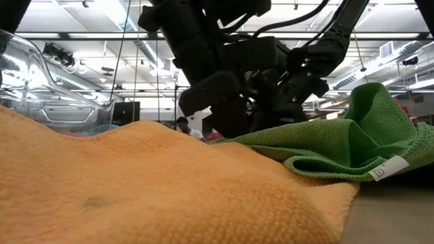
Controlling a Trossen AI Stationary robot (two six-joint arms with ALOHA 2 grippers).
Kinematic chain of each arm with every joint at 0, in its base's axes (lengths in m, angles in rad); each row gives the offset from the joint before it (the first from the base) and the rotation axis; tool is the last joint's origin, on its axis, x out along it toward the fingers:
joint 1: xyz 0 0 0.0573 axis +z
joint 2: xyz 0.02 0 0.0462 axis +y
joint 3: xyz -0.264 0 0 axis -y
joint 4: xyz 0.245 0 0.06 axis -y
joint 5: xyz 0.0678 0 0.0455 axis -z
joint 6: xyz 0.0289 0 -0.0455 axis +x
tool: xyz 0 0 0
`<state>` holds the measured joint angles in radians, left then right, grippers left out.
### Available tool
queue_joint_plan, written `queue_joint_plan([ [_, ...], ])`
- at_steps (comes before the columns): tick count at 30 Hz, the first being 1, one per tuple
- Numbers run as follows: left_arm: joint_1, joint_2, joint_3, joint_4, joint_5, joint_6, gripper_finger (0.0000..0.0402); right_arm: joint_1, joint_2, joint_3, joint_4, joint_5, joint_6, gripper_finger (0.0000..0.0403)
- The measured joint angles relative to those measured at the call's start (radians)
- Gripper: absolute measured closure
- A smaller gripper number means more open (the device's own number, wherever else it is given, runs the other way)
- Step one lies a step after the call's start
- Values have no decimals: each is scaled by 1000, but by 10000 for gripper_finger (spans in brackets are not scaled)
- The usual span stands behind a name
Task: Fold microfiber towels
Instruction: Fold the pink microfiber cloth
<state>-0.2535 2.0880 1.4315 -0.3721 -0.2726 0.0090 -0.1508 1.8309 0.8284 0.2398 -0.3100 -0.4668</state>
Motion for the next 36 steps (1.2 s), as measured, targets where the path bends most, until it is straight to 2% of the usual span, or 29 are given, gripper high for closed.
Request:
queue_joint_plan([
  [8,0,0,0,-8,-9,-26,376,-5,-91,0,-191,-40,11,323],
  [12,0,0,0,-72,-108,-53,386,10,-128,0,-241,-78,11,323],
  [15,1,-5,0,-94,-170,-76,394,21,-126,-1,-291,-52,11,323],
  [20,1,-23,1,-102,-180,-111,385,41,-154,0,-301,12,49,323],
  [26,-4,-51,-1,-164,-180,-207,394,70,-223,0,-282,67,50,320],
  [31,-9,-64,0,-163,-185,-288,386,126,-235,0,-234,125,46,285],
  [36,-17,-69,0,-178,-188,-332,395,214,-219,0,-210,285,12,220],
])
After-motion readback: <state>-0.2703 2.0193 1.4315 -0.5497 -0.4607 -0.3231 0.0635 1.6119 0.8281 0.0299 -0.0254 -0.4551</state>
